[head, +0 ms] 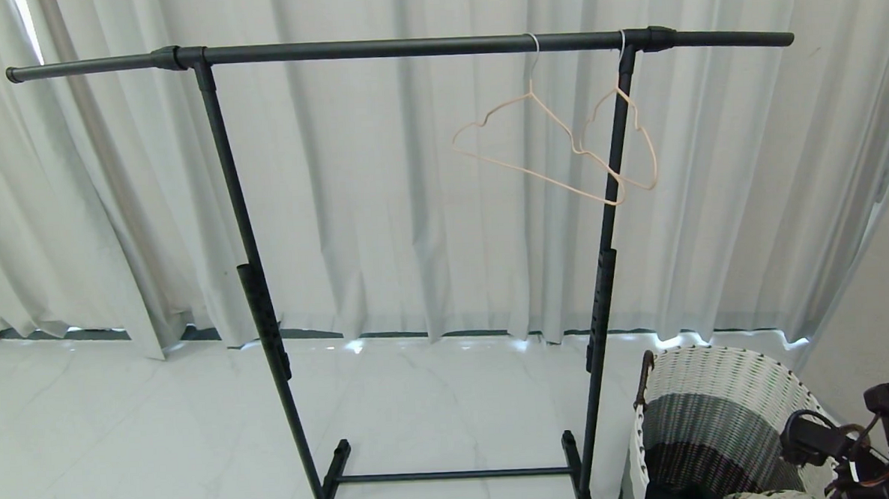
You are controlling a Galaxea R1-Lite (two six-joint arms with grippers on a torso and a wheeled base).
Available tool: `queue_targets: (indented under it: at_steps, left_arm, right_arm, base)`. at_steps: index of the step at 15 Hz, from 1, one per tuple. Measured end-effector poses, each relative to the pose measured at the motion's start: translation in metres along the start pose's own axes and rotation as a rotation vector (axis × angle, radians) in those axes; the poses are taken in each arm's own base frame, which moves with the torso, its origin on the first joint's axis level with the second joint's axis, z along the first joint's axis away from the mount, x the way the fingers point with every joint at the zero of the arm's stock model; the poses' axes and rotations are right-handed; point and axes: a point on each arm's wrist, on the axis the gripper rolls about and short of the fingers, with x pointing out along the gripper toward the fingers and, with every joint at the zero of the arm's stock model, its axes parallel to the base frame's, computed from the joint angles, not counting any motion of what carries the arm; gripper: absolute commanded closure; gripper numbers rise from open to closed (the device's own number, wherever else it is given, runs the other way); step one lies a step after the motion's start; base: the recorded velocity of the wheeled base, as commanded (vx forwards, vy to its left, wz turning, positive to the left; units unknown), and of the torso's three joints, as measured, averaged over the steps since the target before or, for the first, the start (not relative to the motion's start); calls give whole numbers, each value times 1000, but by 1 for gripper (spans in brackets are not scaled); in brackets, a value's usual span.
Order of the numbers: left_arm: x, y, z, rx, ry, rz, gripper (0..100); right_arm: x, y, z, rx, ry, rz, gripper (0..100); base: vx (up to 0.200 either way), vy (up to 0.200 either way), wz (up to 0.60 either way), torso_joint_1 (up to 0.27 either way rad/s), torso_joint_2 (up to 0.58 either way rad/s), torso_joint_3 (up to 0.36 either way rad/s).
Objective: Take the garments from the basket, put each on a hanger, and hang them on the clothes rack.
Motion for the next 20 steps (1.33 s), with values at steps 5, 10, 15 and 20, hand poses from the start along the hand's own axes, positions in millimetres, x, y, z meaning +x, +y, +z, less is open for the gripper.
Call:
queue_targets:
  at_steps: [5, 10, 15, 20]
  left_arm:
    - [0, 0, 0, 0, 0, 1, 0]
    - [0, 0, 0, 0, 0, -1, 0]
    - [0, 0, 0, 0, 0, 0, 0]
    - [0, 0, 0, 0, 0, 0, 0]
  right_arm:
    - [2, 1, -1, -1, -17, -12, 100]
    - [-20, 12, -9, -2, -59, -70, 100]
    - [-60, 7, -6, 7, -142, -183, 100]
    - [-126, -8, 9, 57, -33, -30, 100]
  base:
    - [0, 0, 0, 0, 0, 0]
    - [0, 0, 0, 0, 0, 0]
    - [0, 0, 0, 0, 0, 0]
    - [0, 0, 0, 0, 0, 0]
